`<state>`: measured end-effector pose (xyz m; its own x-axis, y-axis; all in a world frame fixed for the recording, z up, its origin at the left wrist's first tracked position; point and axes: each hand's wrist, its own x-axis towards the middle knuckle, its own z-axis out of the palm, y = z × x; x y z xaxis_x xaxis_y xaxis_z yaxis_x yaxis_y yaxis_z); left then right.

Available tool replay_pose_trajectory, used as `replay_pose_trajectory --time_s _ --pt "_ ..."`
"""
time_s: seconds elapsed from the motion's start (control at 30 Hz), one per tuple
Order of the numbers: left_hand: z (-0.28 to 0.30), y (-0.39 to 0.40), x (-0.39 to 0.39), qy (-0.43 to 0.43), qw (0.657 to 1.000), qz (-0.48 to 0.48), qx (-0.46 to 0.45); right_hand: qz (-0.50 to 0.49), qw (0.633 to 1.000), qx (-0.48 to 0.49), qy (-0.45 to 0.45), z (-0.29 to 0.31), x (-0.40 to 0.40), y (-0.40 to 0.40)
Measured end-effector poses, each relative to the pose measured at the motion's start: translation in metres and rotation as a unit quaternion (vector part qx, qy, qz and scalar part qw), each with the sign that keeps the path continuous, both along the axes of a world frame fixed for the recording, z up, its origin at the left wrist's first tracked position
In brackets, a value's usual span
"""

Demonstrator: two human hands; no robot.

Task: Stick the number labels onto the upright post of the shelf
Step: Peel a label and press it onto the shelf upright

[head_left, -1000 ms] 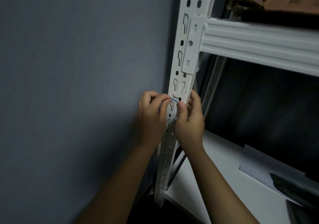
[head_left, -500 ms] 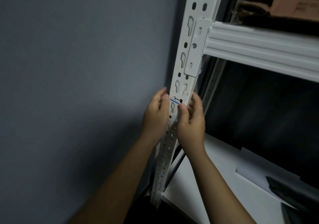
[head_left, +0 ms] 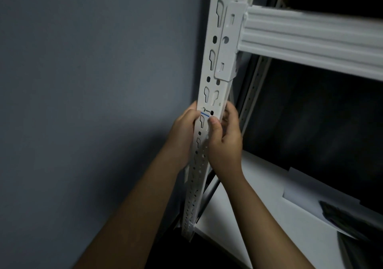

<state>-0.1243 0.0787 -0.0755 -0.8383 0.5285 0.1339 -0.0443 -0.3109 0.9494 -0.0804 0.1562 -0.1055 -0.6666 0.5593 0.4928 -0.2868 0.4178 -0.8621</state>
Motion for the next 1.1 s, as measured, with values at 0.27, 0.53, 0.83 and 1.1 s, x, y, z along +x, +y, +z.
replay_pose_trajectory --time_s 0.27,0.53,0.83,1.1 --pt "0.004 0.003 0.0 -0.052 0.998 -0.018 0.015 0.019 1.0 0.003 0.013 0.001 0.0 0.001" --pt "0.002 0.001 0.001 -0.084 0.992 -0.047 0.081 0.028 1.0 0.005 0.008 -0.001 -0.001 0.005" --pt "0.006 0.0 0.001 -0.078 0.994 -0.042 0.071 0.031 1.0 0.005 -0.001 -0.001 -0.003 0.005" --pt "0.014 -0.001 0.002 -0.085 0.991 -0.057 0.083 0.023 1.0 0.009 -0.013 0.0 0.0 0.005"
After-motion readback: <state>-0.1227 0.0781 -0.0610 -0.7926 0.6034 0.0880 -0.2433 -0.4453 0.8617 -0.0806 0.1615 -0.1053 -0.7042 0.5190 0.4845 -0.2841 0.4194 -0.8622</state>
